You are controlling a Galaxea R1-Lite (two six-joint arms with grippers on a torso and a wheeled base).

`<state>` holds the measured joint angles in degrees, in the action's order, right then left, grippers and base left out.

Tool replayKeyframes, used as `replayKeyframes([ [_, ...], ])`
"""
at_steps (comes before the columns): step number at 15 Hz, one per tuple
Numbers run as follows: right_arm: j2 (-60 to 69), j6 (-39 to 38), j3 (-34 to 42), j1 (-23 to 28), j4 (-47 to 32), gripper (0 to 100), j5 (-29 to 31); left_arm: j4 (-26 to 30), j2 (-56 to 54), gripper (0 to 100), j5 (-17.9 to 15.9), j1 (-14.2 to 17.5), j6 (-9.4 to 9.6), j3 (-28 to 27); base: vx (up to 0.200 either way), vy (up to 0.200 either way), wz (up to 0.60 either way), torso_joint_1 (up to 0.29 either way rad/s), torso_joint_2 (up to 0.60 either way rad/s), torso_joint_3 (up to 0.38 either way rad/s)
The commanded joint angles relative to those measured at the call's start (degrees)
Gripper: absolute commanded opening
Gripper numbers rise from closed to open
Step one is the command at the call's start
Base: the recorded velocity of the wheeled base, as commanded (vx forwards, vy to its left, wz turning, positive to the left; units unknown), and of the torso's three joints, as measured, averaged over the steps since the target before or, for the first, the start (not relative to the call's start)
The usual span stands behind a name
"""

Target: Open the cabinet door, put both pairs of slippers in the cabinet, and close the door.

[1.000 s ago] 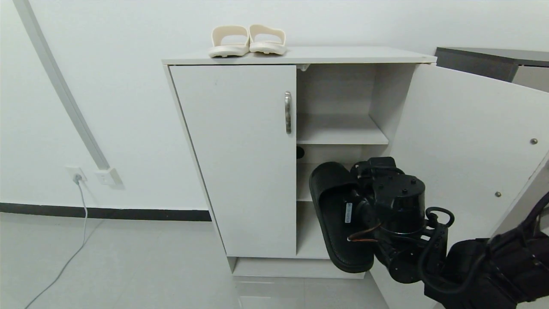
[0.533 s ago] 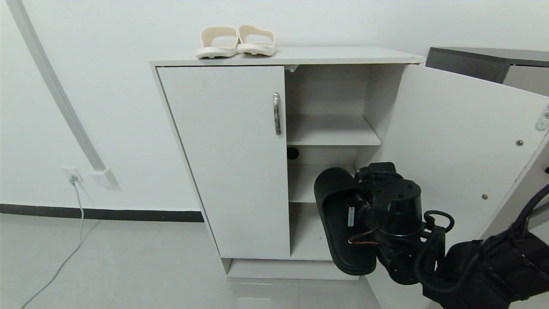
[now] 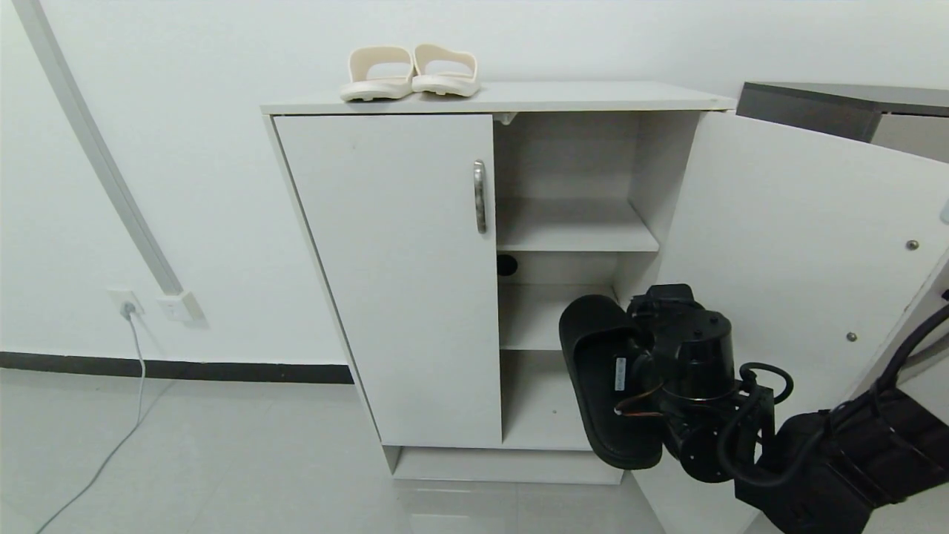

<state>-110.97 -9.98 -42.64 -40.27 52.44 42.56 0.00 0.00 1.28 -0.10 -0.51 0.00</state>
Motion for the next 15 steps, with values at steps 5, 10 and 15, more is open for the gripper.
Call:
replayKeyframes([
  [5,0.05,0.05,1.25,3.26,0.03,0,-0.02,0.00,0.09,0,0.04,0.01,-0.02,0.00,0.000,0.000,0.00,0.000,0.00,0.000],
  [10,0.05,0.05,1.25,4.76,0.03,0,-0.19,0.00,0.09,0,0.04,0.01,-0.02,0.00,0.000,0.000,0.00,0.000,0.00,0.000],
  [15,0.14,0.05,1.16,3.44,0.20,0,-1.60,0.00,0.00,0,0.04,0.01,-0.02,0.00,0.000,0.000,0.00,0.000,0.00,0.000],
])
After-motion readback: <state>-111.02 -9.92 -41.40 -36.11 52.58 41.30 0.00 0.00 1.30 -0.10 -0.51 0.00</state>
